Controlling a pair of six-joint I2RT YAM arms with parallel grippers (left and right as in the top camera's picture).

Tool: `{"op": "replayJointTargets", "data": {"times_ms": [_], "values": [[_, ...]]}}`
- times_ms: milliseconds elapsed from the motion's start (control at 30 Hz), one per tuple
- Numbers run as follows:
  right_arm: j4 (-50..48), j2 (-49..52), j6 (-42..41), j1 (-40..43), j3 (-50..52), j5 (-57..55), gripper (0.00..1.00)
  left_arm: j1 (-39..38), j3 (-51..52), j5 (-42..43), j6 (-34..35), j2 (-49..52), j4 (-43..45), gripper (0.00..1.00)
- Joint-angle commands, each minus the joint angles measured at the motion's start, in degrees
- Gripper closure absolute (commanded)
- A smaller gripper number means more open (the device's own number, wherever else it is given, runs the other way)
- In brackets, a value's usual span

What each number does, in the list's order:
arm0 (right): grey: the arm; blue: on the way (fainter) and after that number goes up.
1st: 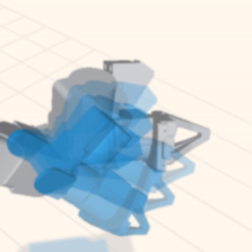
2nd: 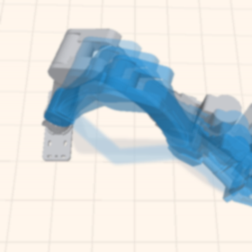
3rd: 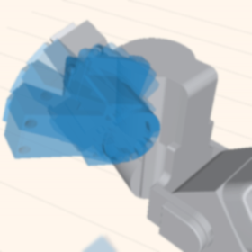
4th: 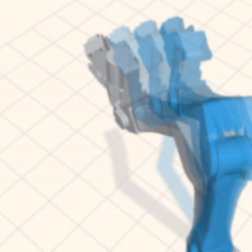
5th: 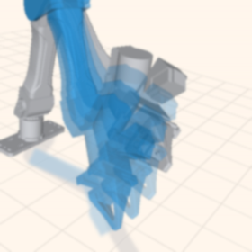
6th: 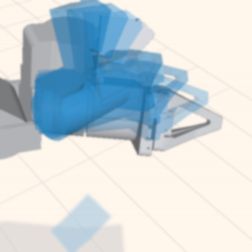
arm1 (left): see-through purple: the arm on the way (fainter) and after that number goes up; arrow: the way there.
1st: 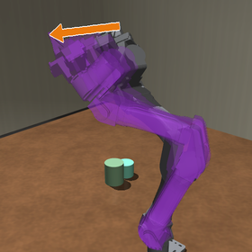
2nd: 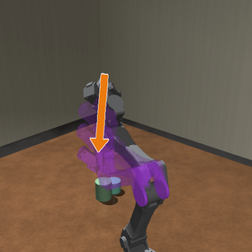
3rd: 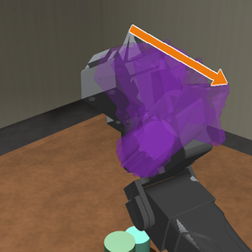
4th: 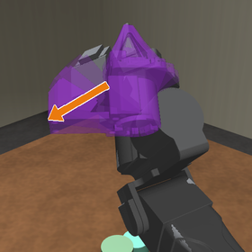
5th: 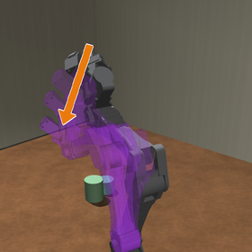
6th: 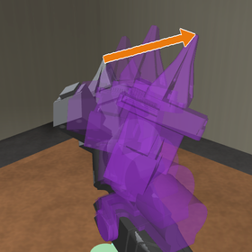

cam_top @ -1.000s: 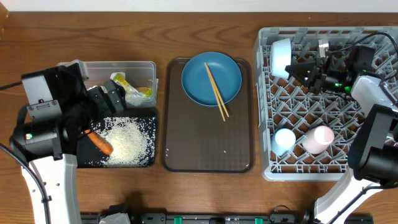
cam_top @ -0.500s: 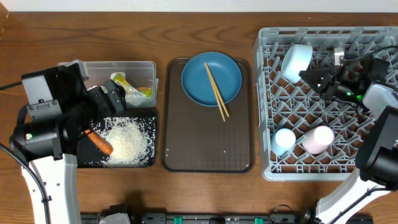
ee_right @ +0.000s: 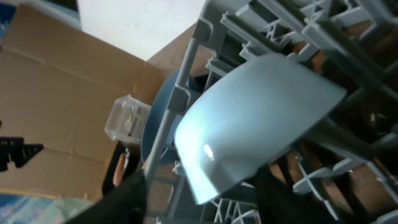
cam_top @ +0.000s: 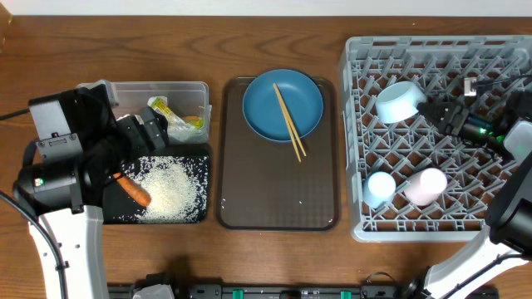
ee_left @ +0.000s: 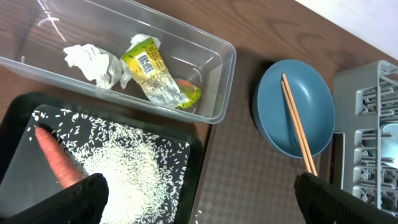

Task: Sort waste into correct bins and load items into the dishwasher rack
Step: 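Lower the bowl upside down into the rack's back area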

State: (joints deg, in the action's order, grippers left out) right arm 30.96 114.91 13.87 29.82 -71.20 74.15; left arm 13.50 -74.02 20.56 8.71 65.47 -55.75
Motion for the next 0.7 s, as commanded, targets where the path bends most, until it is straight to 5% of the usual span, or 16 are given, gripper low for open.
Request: {"op": "replayJointTargets", "data": {"times_ms": [0,567,667], "values": [[1.11,0.59,-1.46,2.19,0.22,-1.97,0.39,0.33,-0.11,-0.70,-0.74,-0.31,-0.20,0.02],[-0.50,-14.64,-12.57,-1.18,-2.01,-20.94,0.36,0.33,-0.11,-0.70,-0.74,-0.31,-0.20,0.02],[1.09,-19.80,-12.50,-4.83,-2.23,-27.63,0.44,0.33,-0.11,-0.70,-0.74,-0.31,-0.20,0.02]]}}
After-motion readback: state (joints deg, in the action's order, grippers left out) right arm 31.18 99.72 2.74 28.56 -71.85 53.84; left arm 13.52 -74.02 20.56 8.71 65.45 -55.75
